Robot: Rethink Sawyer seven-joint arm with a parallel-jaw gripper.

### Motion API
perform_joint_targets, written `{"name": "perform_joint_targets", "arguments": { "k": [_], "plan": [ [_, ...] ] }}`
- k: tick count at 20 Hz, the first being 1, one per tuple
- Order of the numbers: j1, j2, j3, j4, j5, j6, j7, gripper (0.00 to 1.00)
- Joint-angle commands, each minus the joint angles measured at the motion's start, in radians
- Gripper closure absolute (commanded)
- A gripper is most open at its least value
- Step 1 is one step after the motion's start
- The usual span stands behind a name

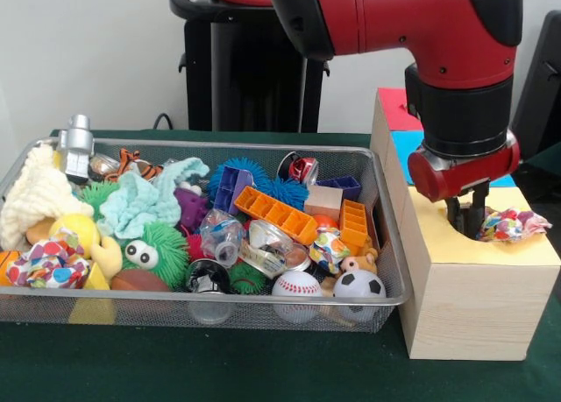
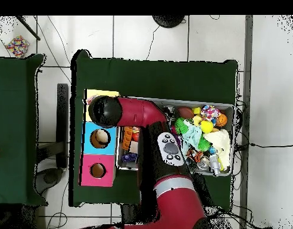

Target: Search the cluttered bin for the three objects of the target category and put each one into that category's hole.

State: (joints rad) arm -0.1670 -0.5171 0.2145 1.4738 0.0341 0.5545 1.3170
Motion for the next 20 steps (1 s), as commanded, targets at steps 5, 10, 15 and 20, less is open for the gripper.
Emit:
{"name": "perform_joint_targets", "arguments": {
  "k": [5, 10, 15, 20],
  "plan": [
    [-0.104, -0.036, 0.009, 0.109, 0.014, 0.109, 0.112, 0.0],
    [-0.116, -0.052, 0.026, 0.127, 0.022, 0.11, 0.108, 0.0],
    [-0.128, -0.088, 0.038, 0.153, 0.028, 0.132, 0.1, 0.0],
    [-0.135, -0.129, 0.032, 0.177, 0.017, 0.158, 0.092, 0.0]
  ]
}}
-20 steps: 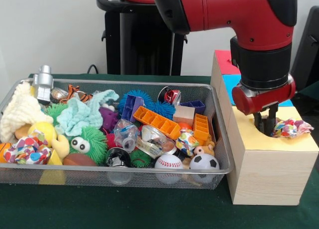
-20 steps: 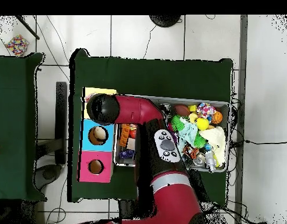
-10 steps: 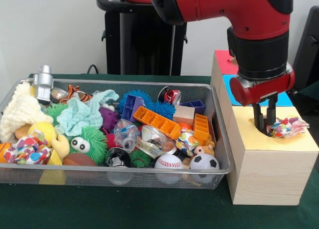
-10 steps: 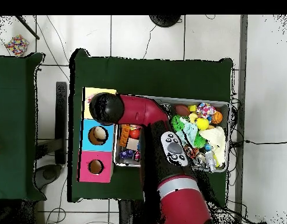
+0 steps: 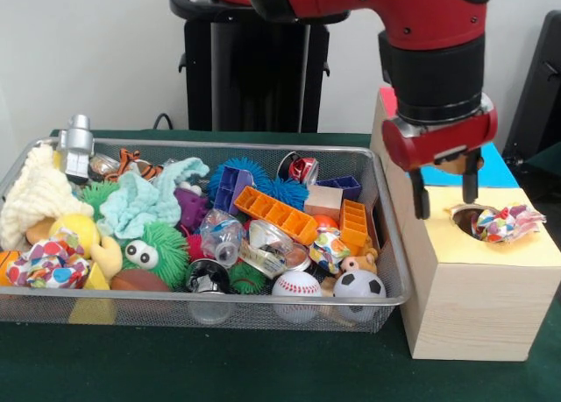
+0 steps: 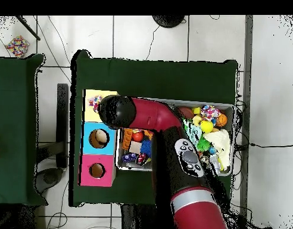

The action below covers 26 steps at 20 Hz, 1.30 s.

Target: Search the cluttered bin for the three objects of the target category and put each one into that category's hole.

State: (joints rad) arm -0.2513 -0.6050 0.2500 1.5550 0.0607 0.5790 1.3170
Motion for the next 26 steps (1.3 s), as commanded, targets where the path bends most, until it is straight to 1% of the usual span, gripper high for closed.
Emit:
{"name": "perform_joint_targets", "arguments": {
  "k": [1, 6, 10, 13, 15, 17, 20, 23, 26],
  "plan": [
    [-0.051, -0.046, -0.004, 0.096, -0.014, 0.139, 0.088, 0.0],
    [-0.057, -0.054, 0.001, 0.085, -0.019, 0.165, 0.086, 0.0],
    [-0.069, -0.035, 0.013, 0.088, -0.008, 0.142, 0.099, 0.0],
    [-0.068, -0.034, 0.004, 0.077, -0.022, 0.145, 0.094, 0.0],
    [-0.058, -0.031, -0.031, 0.048, -0.066, 0.14, 0.079, 0.0],
    [-0.04, -0.023, -0.09, 0.002, -0.121, 0.151, 0.073, 0.0],
    [-0.027, -0.006, -0.15, -0.05, -0.173, 0.181, 0.072, 0.0],
    [-0.017, 0.031, -0.2, -0.112, -0.21, 0.217, 0.09, 0.0],
    [-0.034, 0.071, -0.192, -0.168, -0.25, 0.212, 0.04, 0.0]
  ]
}}
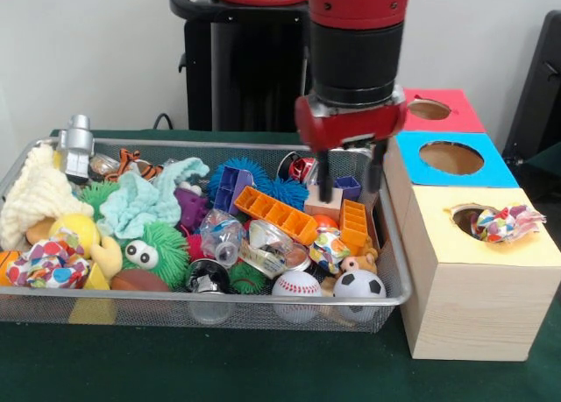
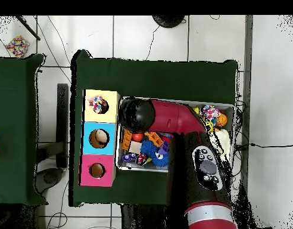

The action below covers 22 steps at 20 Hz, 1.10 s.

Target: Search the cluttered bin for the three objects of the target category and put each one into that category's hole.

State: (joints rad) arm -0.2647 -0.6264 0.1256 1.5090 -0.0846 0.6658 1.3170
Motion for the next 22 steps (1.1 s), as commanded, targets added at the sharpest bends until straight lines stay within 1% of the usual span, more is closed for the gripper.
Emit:
{"name": "perform_joint_targets", "arguments": {
  "k": [1, 5, 7, 11, 14, 22],
  "plan": [
    [-0.03, 0.104, -0.059, -0.138, -0.117, 0.124, 0.015, 0.0],
    [-0.075, 0.135, -0.023, -0.185, -0.158, 0.118, -0.066, 0.0],
    [-0.1, 0.133, -0.003, -0.196, -0.173, 0.13, -0.107, 0.0],
    [-0.154, 0.116, 0.034, -0.196, -0.19, 0.159, -0.162, 0.0],
    [-0.185, 0.111, 0.053, -0.211, -0.207, 0.174, -0.203, 0.0],
    [-0.237, 0.132, 0.072, -0.286, -0.268, 0.227, -0.246, 0.0]
  ]
}}
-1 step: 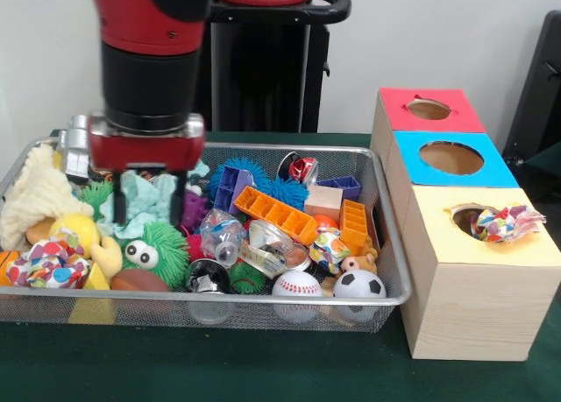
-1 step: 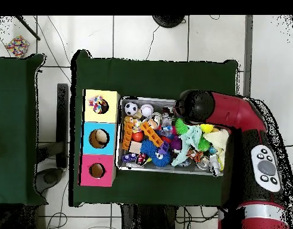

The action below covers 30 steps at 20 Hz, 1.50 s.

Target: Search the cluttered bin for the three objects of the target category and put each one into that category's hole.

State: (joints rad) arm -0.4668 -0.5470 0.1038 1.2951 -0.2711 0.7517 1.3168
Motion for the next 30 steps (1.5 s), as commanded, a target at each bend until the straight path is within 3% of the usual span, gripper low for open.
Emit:
{"name": "perform_joint_targets", "arguments": {
  "k": [1, 6, 11, 21, 30],
  "plan": [
    [-0.041, 0.058, 0.095, -0.081, -0.089, 0.146, -0.251, 0.0],
    [-0.058, 0.085, 0.116, -0.122, -0.121, 0.151, -0.264, 0.0],
    [-0.065, 0.081, 0.139, -0.111, -0.132, 0.136, -0.269, 0.0],
    [-0.06, 0.122, 0.145, -0.116, -0.157, 0.093, -0.199, 0.0],
    [-0.045, 0.134, 0.132, -0.142, -0.19, 0.102, -0.206, 0.0]
  ]
}}
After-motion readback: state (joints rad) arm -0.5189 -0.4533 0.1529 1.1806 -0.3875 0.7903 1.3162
